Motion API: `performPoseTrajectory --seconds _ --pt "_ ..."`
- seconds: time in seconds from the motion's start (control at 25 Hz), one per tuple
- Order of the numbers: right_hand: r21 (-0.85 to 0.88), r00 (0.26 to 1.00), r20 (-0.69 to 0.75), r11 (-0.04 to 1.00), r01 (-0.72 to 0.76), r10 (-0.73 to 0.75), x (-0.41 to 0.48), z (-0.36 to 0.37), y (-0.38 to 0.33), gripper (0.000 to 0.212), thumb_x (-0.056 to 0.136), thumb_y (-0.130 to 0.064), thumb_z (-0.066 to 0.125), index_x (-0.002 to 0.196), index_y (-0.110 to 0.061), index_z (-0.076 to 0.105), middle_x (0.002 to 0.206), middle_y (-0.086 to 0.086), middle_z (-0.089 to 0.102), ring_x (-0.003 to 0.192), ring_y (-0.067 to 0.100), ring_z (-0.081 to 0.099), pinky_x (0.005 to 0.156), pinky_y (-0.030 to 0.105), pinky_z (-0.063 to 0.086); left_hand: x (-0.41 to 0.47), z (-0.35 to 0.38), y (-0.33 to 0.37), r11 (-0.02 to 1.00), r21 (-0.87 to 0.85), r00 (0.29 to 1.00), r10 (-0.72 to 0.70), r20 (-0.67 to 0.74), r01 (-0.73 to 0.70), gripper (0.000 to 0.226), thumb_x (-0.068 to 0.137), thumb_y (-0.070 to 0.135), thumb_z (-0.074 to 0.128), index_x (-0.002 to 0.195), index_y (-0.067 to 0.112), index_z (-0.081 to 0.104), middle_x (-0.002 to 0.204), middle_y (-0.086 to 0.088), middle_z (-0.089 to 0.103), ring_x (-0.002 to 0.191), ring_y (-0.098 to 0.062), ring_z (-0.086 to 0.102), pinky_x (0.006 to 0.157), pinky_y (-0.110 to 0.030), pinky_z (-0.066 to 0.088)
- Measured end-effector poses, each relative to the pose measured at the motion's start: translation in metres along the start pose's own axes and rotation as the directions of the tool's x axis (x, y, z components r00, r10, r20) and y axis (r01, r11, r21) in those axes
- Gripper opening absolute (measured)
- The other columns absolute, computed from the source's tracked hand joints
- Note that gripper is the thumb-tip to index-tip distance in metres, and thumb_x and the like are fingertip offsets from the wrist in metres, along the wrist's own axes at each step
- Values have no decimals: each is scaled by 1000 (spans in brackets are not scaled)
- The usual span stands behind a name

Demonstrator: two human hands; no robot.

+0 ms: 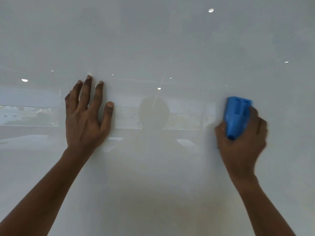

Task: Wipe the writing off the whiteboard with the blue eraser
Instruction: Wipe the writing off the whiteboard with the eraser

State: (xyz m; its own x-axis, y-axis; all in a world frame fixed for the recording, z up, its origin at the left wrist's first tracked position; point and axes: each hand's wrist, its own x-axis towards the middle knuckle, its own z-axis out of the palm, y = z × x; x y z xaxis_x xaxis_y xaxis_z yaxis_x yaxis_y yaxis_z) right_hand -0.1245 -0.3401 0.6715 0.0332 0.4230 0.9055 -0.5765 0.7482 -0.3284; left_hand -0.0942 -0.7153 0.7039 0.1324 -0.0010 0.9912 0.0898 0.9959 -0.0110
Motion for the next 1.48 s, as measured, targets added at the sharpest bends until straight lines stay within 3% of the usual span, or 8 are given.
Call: performPoseTrajectory --seconds 0.2,0.36,0.6,0.8,1.04,1.24,1.36,1.48 --pt "-18 974 -115 980 -197 194 -12 -11 28 71 84 -37 67 146 -6 51 115 25 58 102 41 58 87 57 53 -1 0 -1 999 1 999 -32 33 32 59 114 44 41 165 13 43 174 -16 32 160 -43 28 129 -59 27" --pt "108 999 14 994 27 -29 -93 24 -52 72 83 -25 75 146 0 50 124 16 53 99 36 52 88 45 52 -1 2 0 999 7 999 -36 31 35 59 114 44 41 164 13 44 174 -18 33 160 -45 28 128 -57 25" --pt "156 876 265 914 373 -403 -162 39 -111 66 94 -34 65 150 -3 49 136 21 60 99 33 56 88 46 54 -2 0 -4 1000 -23 999 -20 41 21 59 114 43 42 163 9 45 172 -21 34 159 -46 28 128 -54 25" --pt "45 1000 13 999 28 -29 -117 -9 13 69 90 -35 68 148 -1 51 126 19 52 104 39 59 96 40 53 0 0 -6 999 -36 999 -11 52 13 59 114 43 41 163 11 45 174 -20 31 159 -48 28 130 -56 25" --pt "-113 950 -136 948 -297 282 -85 -36 72 70 90 -33 68 150 -2 48 117 29 55 103 46 57 82 53 54 -3 5 0 999 -3 999 -50 19 50 57 114 42 44 163 13 45 173 -17 33 160 -45 28 128 -58 30" --pt "43 999 14 999 29 -29 -156 16 -40 66 89 -29 71 143 5 55 128 22 57 95 38 56 86 44 53 -4 3 2 998 -5 997 -65 35 66 58 114 42 42 163 13 46 173 -18 33 160 -44 28 128 -57 28" --pt "96 876 226 905 414 -425 -209 30 -105 67 90 -37 67 147 -5 53 134 19 64 87 33 59 83 40 56 -2 1 -3 999 -11 997 -47 57 48 59 114 44 42 163 11 45 174 -19 32 160 -45 27 129 -55 24" --pt "142 825 275 870 473 -494 -210 31 -103 72 84 -37 73 147 -7 54 132 18 68 88 31 61 83 39 56 -2 0 -8 999 -30 996 -7 87 10 61 114 45 41 165 11 42 175 -6 22 162 -45 24 132 -55 22"
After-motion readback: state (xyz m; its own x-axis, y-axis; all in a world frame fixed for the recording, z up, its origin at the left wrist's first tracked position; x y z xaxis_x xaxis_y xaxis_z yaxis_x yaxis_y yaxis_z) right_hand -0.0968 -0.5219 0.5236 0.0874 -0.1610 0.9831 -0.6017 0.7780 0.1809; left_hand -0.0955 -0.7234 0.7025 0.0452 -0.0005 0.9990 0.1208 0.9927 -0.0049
